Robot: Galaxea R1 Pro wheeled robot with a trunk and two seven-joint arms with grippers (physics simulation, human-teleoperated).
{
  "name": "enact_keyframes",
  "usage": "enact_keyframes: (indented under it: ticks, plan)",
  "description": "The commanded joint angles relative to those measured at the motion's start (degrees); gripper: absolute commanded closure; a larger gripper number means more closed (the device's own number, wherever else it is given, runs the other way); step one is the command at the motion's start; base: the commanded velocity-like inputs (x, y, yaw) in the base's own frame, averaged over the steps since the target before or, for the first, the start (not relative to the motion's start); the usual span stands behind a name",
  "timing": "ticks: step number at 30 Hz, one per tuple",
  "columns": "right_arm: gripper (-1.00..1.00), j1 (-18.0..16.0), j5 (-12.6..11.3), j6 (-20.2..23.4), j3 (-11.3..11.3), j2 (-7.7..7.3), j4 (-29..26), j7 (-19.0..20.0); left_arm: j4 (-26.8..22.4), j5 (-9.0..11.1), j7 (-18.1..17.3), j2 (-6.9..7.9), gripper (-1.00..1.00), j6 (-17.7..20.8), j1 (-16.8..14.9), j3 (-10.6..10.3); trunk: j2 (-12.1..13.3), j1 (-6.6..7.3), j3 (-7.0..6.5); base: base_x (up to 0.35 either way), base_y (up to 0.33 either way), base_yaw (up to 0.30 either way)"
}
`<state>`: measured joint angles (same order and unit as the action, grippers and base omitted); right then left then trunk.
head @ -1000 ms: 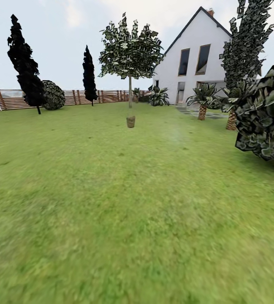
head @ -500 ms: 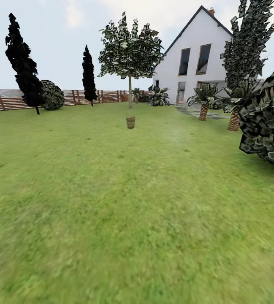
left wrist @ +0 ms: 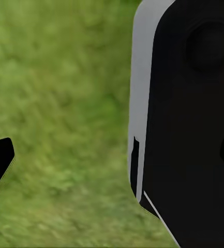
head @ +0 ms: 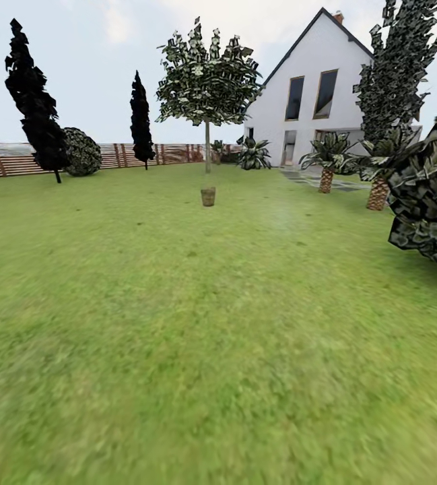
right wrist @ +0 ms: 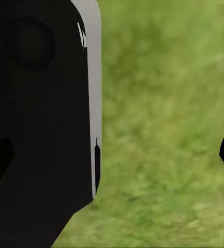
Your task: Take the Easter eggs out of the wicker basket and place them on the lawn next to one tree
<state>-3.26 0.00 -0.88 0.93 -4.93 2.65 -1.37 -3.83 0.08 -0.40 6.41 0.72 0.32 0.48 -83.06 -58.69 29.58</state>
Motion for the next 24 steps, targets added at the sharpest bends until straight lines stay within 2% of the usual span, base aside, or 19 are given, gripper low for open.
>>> enact_keyframes:
  ticks: [1, 24]
  plan:
    - [-1.0, -0.08, 0.05, -0.09, 0.11, 0.01, 0.15, -0.13, -0.12, 0.01, -0.04, 0.01, -1.0, 0.08, 0.03, 0.05, -0.02, -0.03, 0.04, 0.33, 0.0, 0.0]
    - [-1.0, -0.08, 0.02, -0.08, 0.12, 0.01, 0.13, -0.13, -0.12, 0.01, -0.04, 0.01, -1.0, 0.08, 0.03, 0.05, -0.02, -0.03, 0.04, 0.33, 0.0, 0.0]
